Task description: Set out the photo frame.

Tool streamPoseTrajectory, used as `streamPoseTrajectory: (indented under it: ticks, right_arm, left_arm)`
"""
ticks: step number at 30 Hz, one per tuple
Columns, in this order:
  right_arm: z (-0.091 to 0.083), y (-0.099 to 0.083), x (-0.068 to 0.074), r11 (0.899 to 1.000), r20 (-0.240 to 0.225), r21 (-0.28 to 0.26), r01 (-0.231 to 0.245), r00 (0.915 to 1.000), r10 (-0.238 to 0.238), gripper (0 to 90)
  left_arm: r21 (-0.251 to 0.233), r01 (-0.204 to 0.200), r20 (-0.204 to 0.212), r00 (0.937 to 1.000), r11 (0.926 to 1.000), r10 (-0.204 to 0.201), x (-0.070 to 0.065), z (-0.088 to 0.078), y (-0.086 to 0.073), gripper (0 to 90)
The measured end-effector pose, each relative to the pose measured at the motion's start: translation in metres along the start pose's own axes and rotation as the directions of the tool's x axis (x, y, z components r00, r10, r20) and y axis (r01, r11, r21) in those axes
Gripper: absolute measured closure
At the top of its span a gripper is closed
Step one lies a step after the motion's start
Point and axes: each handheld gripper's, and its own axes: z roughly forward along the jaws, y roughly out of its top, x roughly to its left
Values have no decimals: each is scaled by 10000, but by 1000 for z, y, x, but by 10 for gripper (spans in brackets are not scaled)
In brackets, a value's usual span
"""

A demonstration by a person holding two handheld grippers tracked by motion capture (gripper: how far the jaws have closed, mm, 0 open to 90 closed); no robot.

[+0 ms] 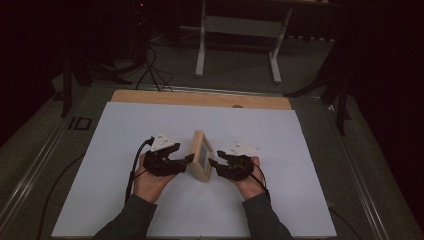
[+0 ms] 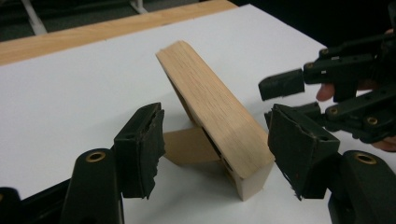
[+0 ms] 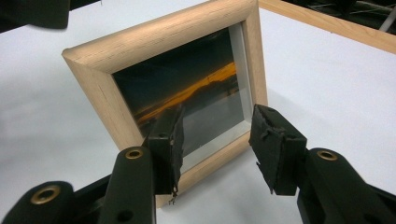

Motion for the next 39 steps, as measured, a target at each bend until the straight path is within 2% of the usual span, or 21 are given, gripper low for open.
streamPoseTrajectory:
  ticks: [5,18,27,31,39]
  right_arm:
    - [-1,0,-1,10000,14,-54,-36,10000,36,533]
    - [-3,1,-3,9999,24,-125,-119,9999,119,530]
    - [-8,2,-7,9994,72,-281,-216,9997,218,528]
    - [-10,2,-10,9990,135,-353,-274,9995,279,528]
    - [-13,3,-12,9982,201,-471,-364,9991,374,526]
  left_arm:
    - [150,77,51,10000,9999,-78,-4,6,-1,325]
    - [406,112,213,9997,9991,-120,-11,21,-4,322]
    - [413,769,176,9968,9962,-777,-13,34,-4,362]
    - [670,753,1,9971,9949,-755,-15,40,-8,391]
    - [683,769,-128,9970,9947,-762,-15,39,-9,457]
